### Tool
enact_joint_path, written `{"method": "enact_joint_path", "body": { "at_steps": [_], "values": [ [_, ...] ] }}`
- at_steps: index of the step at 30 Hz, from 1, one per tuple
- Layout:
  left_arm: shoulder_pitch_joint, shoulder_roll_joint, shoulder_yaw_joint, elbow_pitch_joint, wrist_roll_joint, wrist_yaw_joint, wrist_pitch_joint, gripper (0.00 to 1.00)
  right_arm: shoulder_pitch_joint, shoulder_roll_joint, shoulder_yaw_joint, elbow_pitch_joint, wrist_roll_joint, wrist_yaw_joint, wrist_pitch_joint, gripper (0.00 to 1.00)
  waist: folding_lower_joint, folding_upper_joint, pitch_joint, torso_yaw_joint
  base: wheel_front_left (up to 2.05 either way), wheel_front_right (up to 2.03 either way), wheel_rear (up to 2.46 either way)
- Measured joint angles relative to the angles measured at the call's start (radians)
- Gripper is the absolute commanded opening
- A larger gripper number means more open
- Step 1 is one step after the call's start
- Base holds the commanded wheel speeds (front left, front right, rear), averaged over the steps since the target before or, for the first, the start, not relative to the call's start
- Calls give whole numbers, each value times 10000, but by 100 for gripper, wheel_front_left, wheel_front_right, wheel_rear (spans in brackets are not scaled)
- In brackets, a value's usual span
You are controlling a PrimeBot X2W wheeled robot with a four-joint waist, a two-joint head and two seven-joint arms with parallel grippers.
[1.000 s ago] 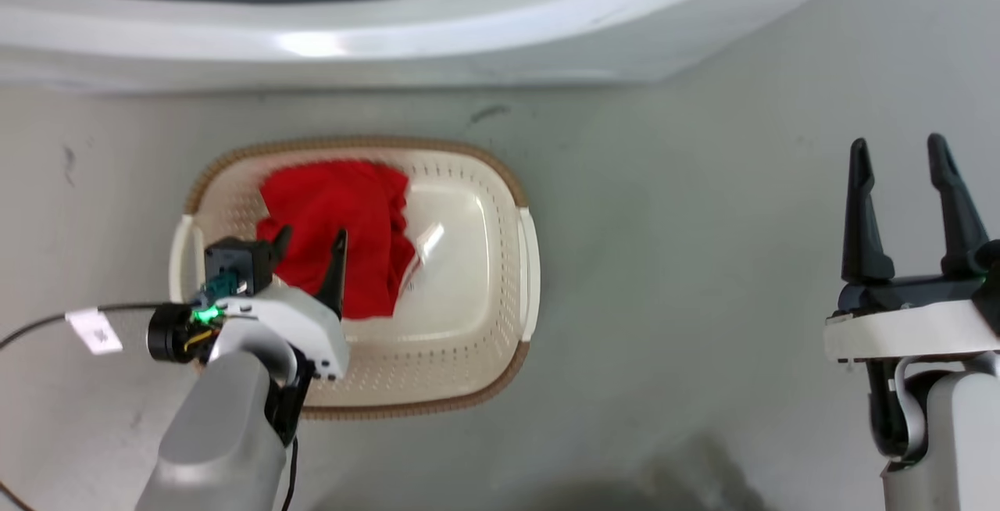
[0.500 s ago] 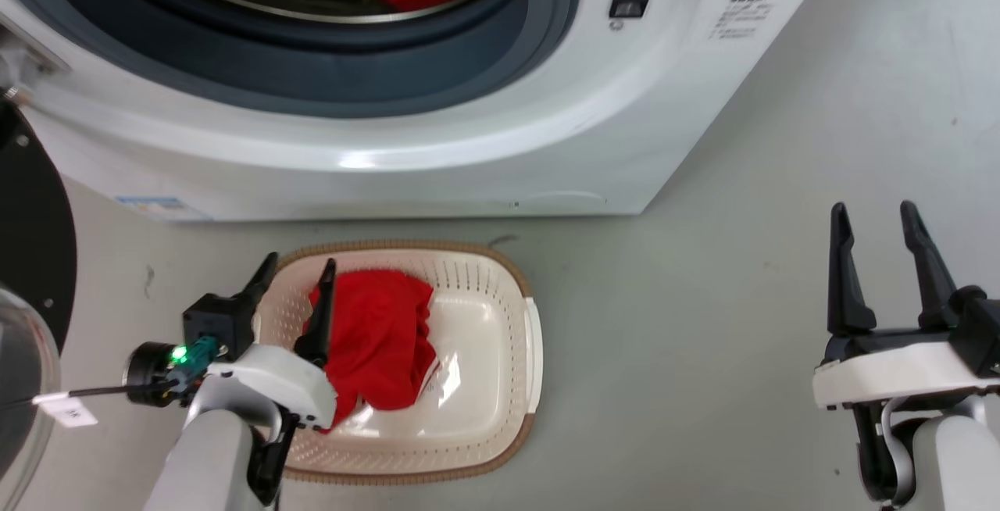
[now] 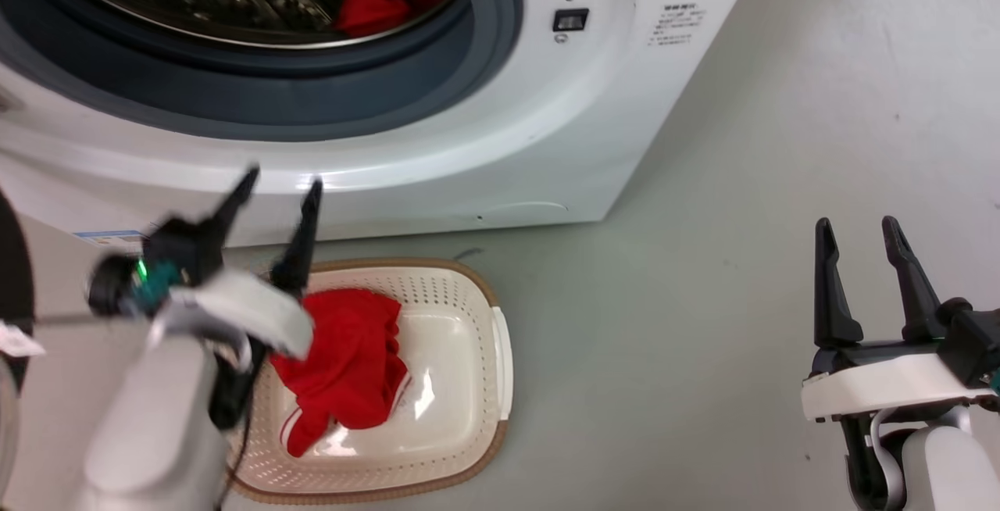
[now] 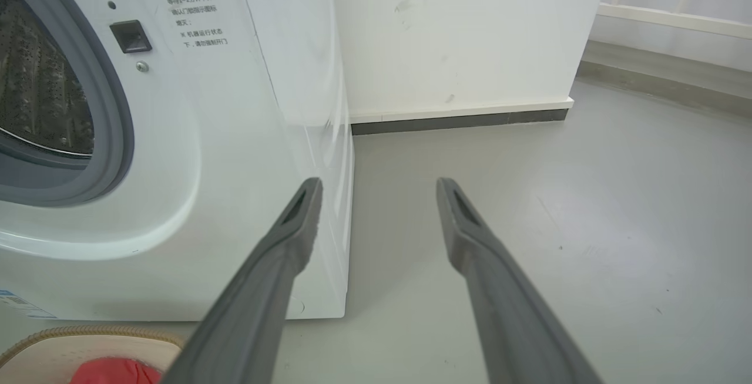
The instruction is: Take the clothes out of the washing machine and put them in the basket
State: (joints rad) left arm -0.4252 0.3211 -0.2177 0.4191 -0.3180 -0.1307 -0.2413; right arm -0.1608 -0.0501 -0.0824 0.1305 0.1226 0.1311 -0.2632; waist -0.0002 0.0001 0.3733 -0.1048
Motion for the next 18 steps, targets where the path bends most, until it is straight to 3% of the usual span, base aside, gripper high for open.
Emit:
{"method": "enact_joint_path", "body": {
  "at_steps": [10,18],
  "values": [
    [-3349,1287,-573,192,-773,0,2008,100,-299,-2,261,-109,564,0,0,100,1,0,1244,-670,0,0,0],
    [-6795,2828,-2102,564,-1572,0,4441,100,-863,-6,629,-320,1202,0,0,100,4,0,2762,-1263,0,0,0]
  ]
}}
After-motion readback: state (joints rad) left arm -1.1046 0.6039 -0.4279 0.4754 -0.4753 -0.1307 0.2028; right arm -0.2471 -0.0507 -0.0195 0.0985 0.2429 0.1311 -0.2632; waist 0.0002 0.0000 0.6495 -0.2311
